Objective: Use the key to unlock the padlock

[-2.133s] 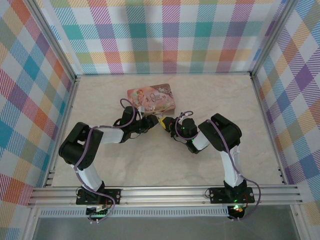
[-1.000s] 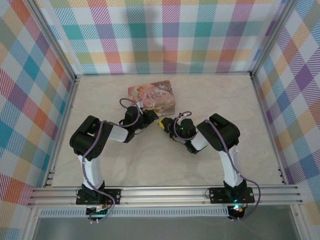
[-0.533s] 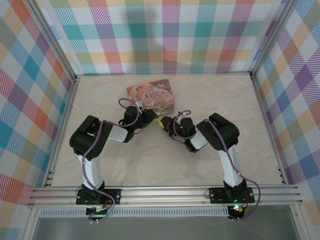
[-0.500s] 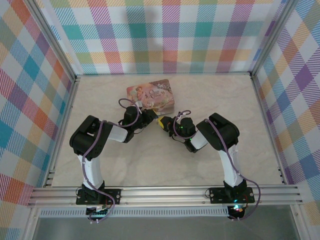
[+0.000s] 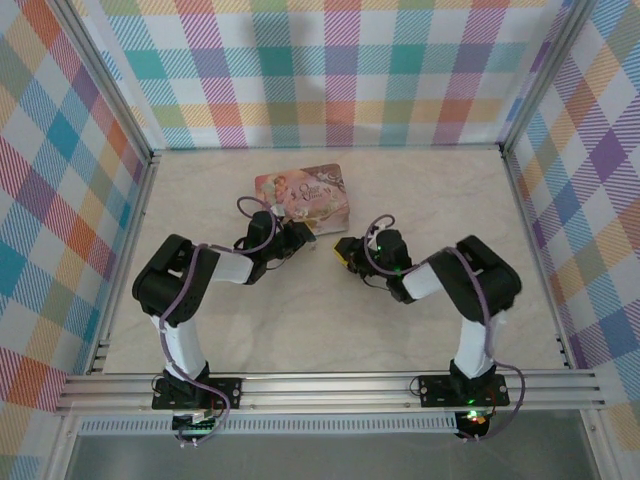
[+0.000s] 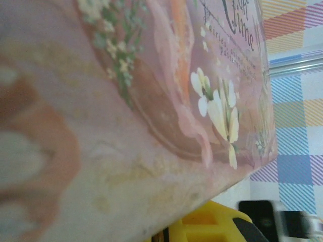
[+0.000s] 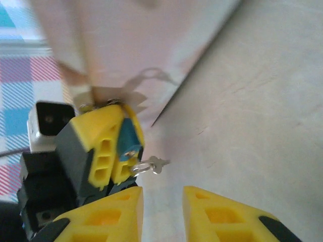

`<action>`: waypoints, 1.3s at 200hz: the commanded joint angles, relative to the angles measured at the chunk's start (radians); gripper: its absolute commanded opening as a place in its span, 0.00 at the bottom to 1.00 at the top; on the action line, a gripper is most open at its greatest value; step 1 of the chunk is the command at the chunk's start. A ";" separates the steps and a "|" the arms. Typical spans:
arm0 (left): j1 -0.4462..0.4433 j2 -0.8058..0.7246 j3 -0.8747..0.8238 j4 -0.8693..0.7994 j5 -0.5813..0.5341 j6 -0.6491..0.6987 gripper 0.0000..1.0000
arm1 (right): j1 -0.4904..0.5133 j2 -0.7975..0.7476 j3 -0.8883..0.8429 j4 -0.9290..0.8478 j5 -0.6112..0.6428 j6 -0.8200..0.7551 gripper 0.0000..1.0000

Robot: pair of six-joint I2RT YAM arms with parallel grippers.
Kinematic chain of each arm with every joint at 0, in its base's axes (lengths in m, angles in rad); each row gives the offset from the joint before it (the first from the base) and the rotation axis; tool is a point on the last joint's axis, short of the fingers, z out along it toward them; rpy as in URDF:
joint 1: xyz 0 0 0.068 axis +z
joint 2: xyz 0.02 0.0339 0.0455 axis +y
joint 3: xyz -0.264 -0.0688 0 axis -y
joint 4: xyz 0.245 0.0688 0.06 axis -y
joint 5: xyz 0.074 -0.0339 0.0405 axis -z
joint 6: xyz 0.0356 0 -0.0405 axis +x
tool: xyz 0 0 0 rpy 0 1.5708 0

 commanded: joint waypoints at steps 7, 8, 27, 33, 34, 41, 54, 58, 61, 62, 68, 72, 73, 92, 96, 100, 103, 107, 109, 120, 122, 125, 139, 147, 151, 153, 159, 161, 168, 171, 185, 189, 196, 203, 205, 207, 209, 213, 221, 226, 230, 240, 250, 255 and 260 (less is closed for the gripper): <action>-0.003 -0.054 0.016 -0.167 0.046 -0.050 0.00 | 0.006 -0.136 0.097 -0.514 -0.021 -0.345 0.27; -0.003 -0.056 0.017 -0.171 0.047 -0.050 0.00 | 0.006 -0.139 0.101 -0.526 -0.019 -0.354 0.27; -0.009 -0.082 0.027 -0.247 0.051 -0.036 0.00 | 0.017 -0.187 0.159 -0.705 0.008 -0.487 0.28; -0.011 -0.089 0.032 -0.274 0.052 -0.032 0.00 | 0.025 -0.200 0.171 -0.745 0.022 -0.529 0.28; -0.012 -0.091 0.033 -0.279 0.052 -0.032 0.00 | 0.026 -0.203 0.174 -0.753 0.026 -0.535 0.28; -0.014 -0.100 0.035 -0.301 0.053 -0.030 0.00 | 0.037 -0.216 0.186 -0.801 0.056 -0.578 0.28; -0.017 -0.114 0.039 -0.334 0.057 -0.031 0.00 | 0.061 -0.236 0.208 -0.862 0.099 -0.657 0.28; -0.018 -0.120 0.039 -0.346 0.055 -0.031 0.00 | 0.068 -0.240 0.213 -0.875 0.108 -0.676 0.28; -0.019 -0.125 0.040 -0.355 0.054 -0.031 0.00 | 0.075 -0.242 0.218 -0.884 0.115 -0.692 0.28; -0.019 -0.125 0.040 -0.358 0.054 -0.031 0.00 | 0.078 -0.242 0.220 -0.889 0.118 -0.697 0.28; -0.021 -0.134 0.043 -0.375 0.052 -0.031 0.00 | 0.091 -0.245 0.234 -0.914 0.136 -0.727 0.28; -0.023 -0.140 0.044 -0.385 0.052 -0.031 0.00 | 0.102 -0.246 0.242 -0.927 0.148 -0.746 0.28; -0.023 -0.141 0.045 -0.388 0.052 -0.031 0.00 | 0.104 -0.246 0.245 -0.930 0.151 -0.750 0.29; -0.029 -0.161 0.045 -0.414 0.054 -0.037 0.00 | 0.151 -0.251 0.263 -0.940 0.187 -0.808 0.32; -0.030 -0.164 0.045 -0.416 0.056 -0.039 0.00 | 0.159 -0.250 0.267 -0.938 0.190 -0.816 0.33; -0.030 -0.167 0.043 -0.414 0.059 -0.041 0.00 | 0.167 -0.250 0.270 -0.936 0.192 -0.824 0.34; -0.030 -0.169 0.043 -0.414 0.061 -0.042 0.00 | 0.172 -0.249 0.271 -0.933 0.193 -0.829 0.35; -0.032 -0.170 0.043 -0.416 0.063 -0.043 0.00 | 0.178 -0.247 0.274 -0.931 0.195 -0.837 0.36; -0.032 -0.172 0.042 -0.418 0.063 -0.043 0.00 | 0.181 -0.245 0.277 -0.931 0.196 -0.839 0.37; -0.032 -0.179 0.042 -0.423 0.064 -0.044 0.00 | 0.199 -0.234 0.297 -0.941 0.210 -0.863 0.40; -0.032 -0.180 0.042 -0.424 0.064 -0.044 0.00 | 0.203 -0.231 0.302 -0.944 0.215 -0.868 0.40; -0.032 -0.181 0.041 -0.425 0.064 -0.044 0.00 | 0.206 -0.228 0.307 -0.947 0.219 -0.872 0.41; -0.032 -0.188 0.040 -0.430 0.068 -0.047 0.00 | 0.222 -0.211 0.330 -0.960 0.239 -0.898 0.42; -0.032 -0.190 0.042 -0.436 0.072 -0.047 0.00 | 0.229 -0.204 0.340 -0.960 0.244 -0.910 0.44; -0.032 -0.193 0.042 -0.438 0.072 -0.047 0.00 | 0.231 -0.201 0.344 -0.960 0.247 -0.916 0.44; -0.032 -0.194 0.042 -0.438 0.072 -0.048 0.00 | 0.232 -0.200 0.348 -0.961 0.251 -0.920 0.45; -0.032 -0.196 0.042 -0.439 0.072 -0.047 0.00 | 0.235 -0.193 0.356 -0.966 0.259 -0.930 0.45; -0.032 -0.196 0.042 -0.440 0.072 -0.047 0.00 | 0.236 -0.192 0.360 -0.968 0.261 -0.933 0.45; -0.031 -0.198 0.042 -0.442 0.072 -0.047 0.00 | 0.238 -0.181 0.370 -0.970 0.265 -0.943 0.45; -0.032 -0.199 0.041 -0.443 0.072 -0.047 0.00 | 0.239 -0.178 0.375 -0.971 0.267 -0.945 0.45; -0.032 -0.202 0.040 -0.441 0.073 -0.048 0.00 | 0.240 -0.157 0.396 -0.975 0.265 -0.958 0.45; -0.032 -0.201 0.042 -0.441 0.074 -0.048 0.00 | 0.242 -0.151 0.402 -0.976 0.264 -0.961 0.45; -0.032 -0.201 0.042 -0.440 0.077 -0.050 0.00 | 0.245 -0.141 0.412 -0.976 0.264 -0.966 0.45; -0.032 -0.201 0.043 -0.439 0.079 -0.050 0.00 | 0.247 -0.130 0.421 -0.977 0.268 -0.969 0.44; -0.032 -0.202 0.045 -0.439 0.079 -0.051 0.00 | 0.247 -0.128 0.423 -0.978 0.269 -0.970 0.44; -0.032 -0.202 0.044 -0.439 0.080 -0.051 0.00 | 0.247 -0.126 0.426 -0.978 0.269 -0.972 0.44; -0.032 -0.203 0.044 -0.439 0.080 -0.052 0.00 | 0.247 -0.122 0.428 -0.978 0.270 -0.972 0.44; -0.032 -0.203 0.044 -0.438 0.081 -0.054 0.00 | 0.248 -0.117 0.431 -0.978 0.272 -0.975 0.44; -0.032 -0.206 0.045 -0.438 0.083 -0.053 0.00 | 0.249 -0.106 0.440 -0.979 0.274 -0.979 0.45; -0.032 -0.206 0.048 -0.439 0.083 -0.053 0.00 | 0.250 -0.098 0.445 -0.981 0.275 -0.982 0.45; -0.032 -0.207 0.048 -0.441 0.084 -0.053 0.00 | 0.249 -0.093 0.449 -0.983 0.276 -0.983 0.45; -0.032 -0.207 0.049 -0.441 0.085 -0.053 0.00 | 0.252 -0.081 0.454 -0.982 0.277 -0.986 0.45; -0.032 -0.209 0.053 -0.446 0.087 -0.053 0.00 | 0.254 -0.073 0.461 -0.979 0.280 -0.988 0.44; -0.032 -0.209 0.052 -0.447 0.087 -0.051 0.00 | 0.255 -0.068 0.463 -0.978 0.279 -0.989 0.44; -0.032 -0.210 0.052 -0.447 0.087 -0.051 0.00 | 0.256 -0.065 0.464 -0.979 0.278 -0.991 0.44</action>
